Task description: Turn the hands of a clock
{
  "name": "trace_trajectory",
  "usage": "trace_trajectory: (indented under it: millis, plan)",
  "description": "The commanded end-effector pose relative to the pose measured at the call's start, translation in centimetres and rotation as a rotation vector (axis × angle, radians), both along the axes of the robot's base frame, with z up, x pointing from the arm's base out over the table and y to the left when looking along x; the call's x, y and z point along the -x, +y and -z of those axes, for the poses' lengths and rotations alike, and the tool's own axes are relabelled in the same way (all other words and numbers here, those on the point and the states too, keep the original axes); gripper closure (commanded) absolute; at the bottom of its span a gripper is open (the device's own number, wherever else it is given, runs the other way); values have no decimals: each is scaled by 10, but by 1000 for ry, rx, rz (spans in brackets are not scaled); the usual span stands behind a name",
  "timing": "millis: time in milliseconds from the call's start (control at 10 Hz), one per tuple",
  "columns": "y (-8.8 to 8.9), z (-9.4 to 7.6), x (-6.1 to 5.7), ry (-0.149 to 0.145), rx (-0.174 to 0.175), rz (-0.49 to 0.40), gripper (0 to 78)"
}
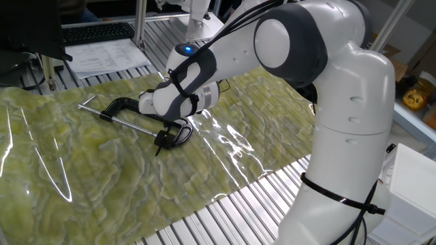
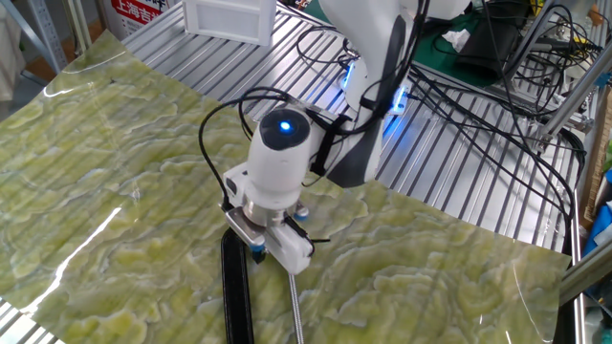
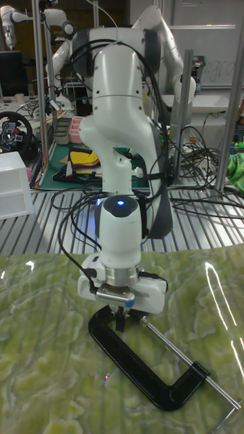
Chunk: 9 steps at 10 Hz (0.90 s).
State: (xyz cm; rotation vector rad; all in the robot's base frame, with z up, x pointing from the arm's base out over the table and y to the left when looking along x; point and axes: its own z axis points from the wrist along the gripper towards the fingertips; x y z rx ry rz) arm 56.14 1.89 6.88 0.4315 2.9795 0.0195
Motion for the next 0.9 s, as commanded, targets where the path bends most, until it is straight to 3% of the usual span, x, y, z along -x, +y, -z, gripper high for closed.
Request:
trace_trajectory:
  millis: [100,700,900]
  plan:
    - [-20,-1,12,-4,3,-25,776]
    - [-6,-4,10,3,-11,26,776]
    - [7,-14,-2,4,-12,53,776]
